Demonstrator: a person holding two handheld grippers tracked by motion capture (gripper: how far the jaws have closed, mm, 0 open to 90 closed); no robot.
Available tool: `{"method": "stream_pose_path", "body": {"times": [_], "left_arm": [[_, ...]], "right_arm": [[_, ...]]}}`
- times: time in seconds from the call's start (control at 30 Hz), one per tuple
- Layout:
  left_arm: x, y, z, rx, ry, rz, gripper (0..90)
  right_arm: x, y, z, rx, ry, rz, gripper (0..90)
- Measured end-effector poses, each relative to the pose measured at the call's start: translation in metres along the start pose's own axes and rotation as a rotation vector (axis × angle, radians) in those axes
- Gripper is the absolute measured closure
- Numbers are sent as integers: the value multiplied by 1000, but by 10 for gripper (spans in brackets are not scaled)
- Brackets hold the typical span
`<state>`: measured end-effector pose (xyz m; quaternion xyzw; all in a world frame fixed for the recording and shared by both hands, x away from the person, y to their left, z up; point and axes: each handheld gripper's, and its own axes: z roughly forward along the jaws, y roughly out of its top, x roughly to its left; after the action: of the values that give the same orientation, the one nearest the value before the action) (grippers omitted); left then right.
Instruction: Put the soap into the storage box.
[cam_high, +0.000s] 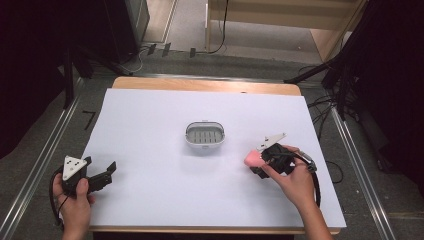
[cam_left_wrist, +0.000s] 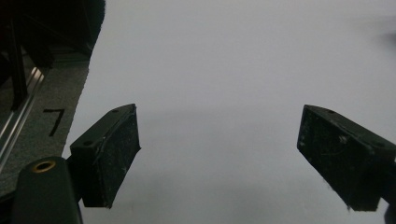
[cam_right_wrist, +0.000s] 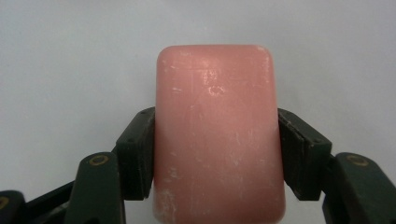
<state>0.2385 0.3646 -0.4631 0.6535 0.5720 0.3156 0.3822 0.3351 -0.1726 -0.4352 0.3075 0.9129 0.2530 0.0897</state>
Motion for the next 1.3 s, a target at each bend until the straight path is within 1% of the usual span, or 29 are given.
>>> {"method": "stream_pose_path", "body": {"times": [0.07,0.17,0.2,0.27,0.37,0.4,0.43,0.47,0.5,0.57,0.67,0.8,0.87,0.93,1.0,1.07,1.17,1.2,1.3], "left_arm": [[0,0,0,0,0,2,137],[0,0,0,0,-1,2,137],[0,0,0,0,-1,2,137],[0,0,0,1,-1,2,137],[0,0,0,1,-2,3,137],[0,0,0,1,-2,3,137],[0,0,0,1,-1,3,137],[0,0,0,1,-1,3,137],[0,0,0,2,-2,2,137],[0,0,0,2,-2,2,137],[1,0,0,3,-2,3,137],[0,0,0,2,-2,2,137],[0,0,0,3,-2,3,137],[0,0,0,2,-2,3,137],[0,0,0,1,-1,3,137],[0,0,0,1,-1,4,137],[0,0,0,1,-2,3,137],[0,0,0,1,-2,3,137],[0,0,0,-1,-3,5,137]], "right_arm": [[1,5,-1,-5,1,-8,386],[2,14,-1,-14,15,-31,386],[3,16,-1,-9,19,-32,386],[4,22,-1,-9,22,-55,386],[5,31,-1,-24,48,-66,386],[5,31,-1,-24,48,-66,386],[6,38,0,-28,53,-79,386],[5,40,0,-28,53,-90,386],[6,42,0,-25,51,-85,386],[6,47,0,-29,56,-100,386],[7,53,0,-28,65,-107,386],[7,61,1,-25,72,-129,386],[8,65,1,-26,80,-149,386],[8,68,1,-30,94,-150,386],[8,72,0,-38,98,-149,386],[8,76,0,-42,103,-159,386],[8,80,0,-36,102,-164,386],[8,86,-1,-44,98,-182,386],[9,92,-2,-47,108,-188,386]]}}
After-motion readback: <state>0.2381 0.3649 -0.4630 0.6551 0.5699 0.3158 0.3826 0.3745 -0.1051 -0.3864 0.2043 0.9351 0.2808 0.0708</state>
